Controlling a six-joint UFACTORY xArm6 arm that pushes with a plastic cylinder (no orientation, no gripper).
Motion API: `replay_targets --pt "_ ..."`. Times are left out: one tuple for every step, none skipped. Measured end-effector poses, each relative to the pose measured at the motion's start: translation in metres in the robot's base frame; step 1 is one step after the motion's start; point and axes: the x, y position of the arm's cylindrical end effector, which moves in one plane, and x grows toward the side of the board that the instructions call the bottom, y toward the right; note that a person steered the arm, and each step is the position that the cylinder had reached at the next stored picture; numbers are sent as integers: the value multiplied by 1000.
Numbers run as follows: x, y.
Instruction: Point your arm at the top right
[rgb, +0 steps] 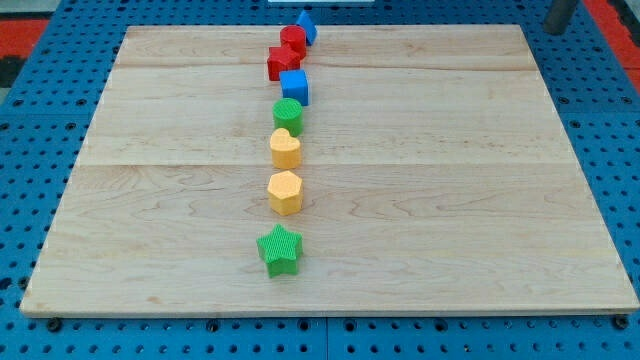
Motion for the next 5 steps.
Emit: replay_targets --pt "-6 -1" --pt "-6 -1" --pt "-6 0" --pt "-6 0" --pt "-7 -2"
